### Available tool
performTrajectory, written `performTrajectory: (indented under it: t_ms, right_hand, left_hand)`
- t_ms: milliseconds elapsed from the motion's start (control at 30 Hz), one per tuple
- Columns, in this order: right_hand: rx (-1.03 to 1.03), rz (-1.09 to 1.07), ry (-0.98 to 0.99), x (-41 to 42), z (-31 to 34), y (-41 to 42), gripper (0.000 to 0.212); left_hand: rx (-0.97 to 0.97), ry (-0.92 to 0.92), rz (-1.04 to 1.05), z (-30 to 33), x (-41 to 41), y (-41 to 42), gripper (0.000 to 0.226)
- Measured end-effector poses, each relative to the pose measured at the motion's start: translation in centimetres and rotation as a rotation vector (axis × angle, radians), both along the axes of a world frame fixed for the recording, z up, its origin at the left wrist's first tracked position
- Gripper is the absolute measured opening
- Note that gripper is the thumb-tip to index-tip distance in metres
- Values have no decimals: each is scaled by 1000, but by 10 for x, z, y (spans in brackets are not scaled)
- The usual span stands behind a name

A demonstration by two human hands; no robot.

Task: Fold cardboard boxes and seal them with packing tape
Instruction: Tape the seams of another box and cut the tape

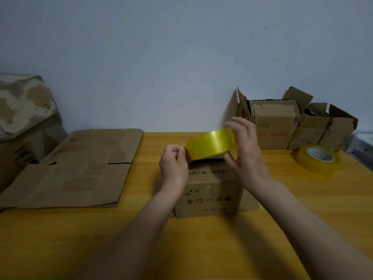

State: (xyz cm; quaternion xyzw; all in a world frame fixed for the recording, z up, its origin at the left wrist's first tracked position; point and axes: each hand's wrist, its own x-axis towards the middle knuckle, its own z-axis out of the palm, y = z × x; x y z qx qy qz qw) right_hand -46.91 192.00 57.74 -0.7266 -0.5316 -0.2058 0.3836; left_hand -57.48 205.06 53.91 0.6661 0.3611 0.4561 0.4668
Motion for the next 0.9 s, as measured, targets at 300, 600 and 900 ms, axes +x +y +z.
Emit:
performTrajectory:
  t_ms: [300, 600, 900]
  right_hand:
    - [216, 55, 846, -3, -24, 46, 36]
    - [207, -93, 709, 9, -21, 42, 47]
    - [107, -128, 690, 7, -30, 54, 40]
  left_hand:
    - [-129, 56, -48, 7, 3, 4, 22]
    - [-261, 151, 118, 8, -17, 19, 17]
    - [-540, -114, 86, -4, -23, 16, 20]
